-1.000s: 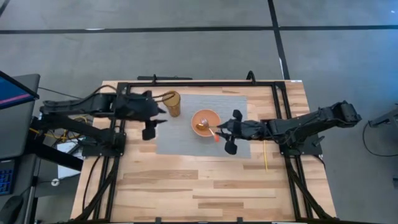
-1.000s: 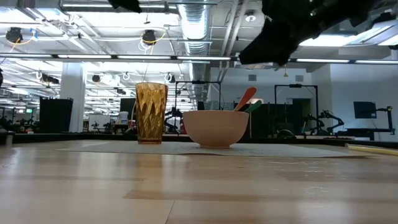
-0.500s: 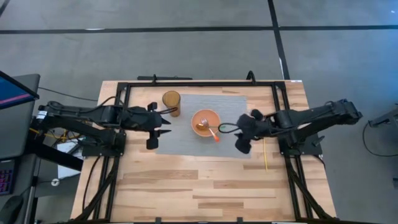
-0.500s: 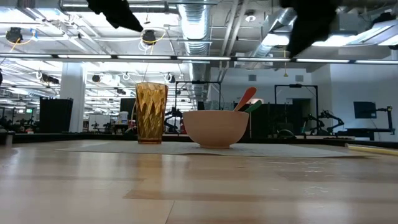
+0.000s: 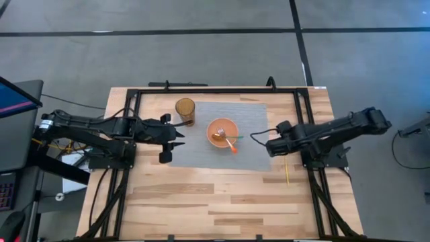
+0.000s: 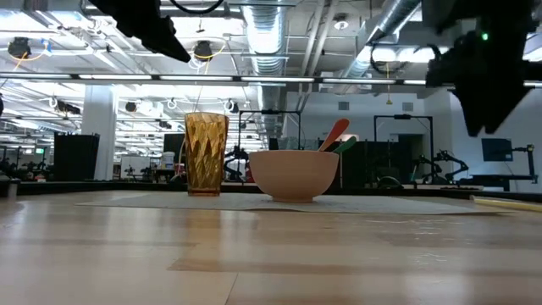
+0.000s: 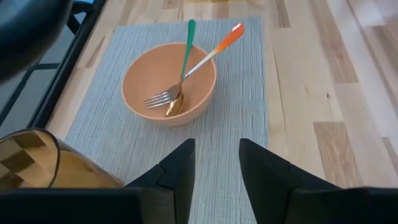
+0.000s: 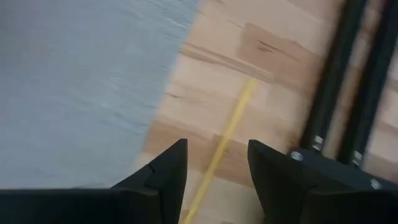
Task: Pick & Place Utensil
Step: Put the yellow straw into the orange cup on the gray mat, then return to Home Position
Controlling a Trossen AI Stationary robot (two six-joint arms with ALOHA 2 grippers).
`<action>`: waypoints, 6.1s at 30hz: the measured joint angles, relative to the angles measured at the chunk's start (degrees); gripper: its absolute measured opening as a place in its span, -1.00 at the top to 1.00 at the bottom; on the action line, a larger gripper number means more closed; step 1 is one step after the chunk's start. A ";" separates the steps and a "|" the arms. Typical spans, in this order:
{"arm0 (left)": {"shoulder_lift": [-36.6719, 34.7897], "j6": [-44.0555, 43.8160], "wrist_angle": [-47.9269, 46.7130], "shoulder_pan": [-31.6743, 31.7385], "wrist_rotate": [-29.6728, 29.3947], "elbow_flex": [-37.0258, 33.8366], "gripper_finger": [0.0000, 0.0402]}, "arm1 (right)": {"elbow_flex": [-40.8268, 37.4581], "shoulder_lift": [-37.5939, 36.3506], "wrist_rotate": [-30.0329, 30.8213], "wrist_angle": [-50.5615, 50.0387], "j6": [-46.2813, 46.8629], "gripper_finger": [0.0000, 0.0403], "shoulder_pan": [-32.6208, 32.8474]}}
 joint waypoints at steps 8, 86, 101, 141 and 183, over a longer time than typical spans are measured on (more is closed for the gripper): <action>0.00 -0.02 0.67 0.00 0.02 0.00 0.39 | -4.16 -0.29 -5.72 -0.10 -6.79 0.21 -12.42; 0.04 -0.04 1.77 0.00 0.07 0.07 0.39 | 7.54 8.05 -16.81 21.67 -35.58 0.99 -24.57; 0.04 -0.20 1.79 -0.02 0.16 0.07 0.39 | 26.81 6.18 13.97 45.32 -64.13 1.00 -11.70; -6.34 -2.84 1.29 -0.46 0.02 0.09 0.39 | 26.79 34.55 -2.91 107.60 -86.29 0.75 -19.26; -43.02 -0.14 13.32 -0.42 -10.51 -16.63 0.39 | -7.95 -18.92 -7.93 73.71 -87.88 0.41 -7.26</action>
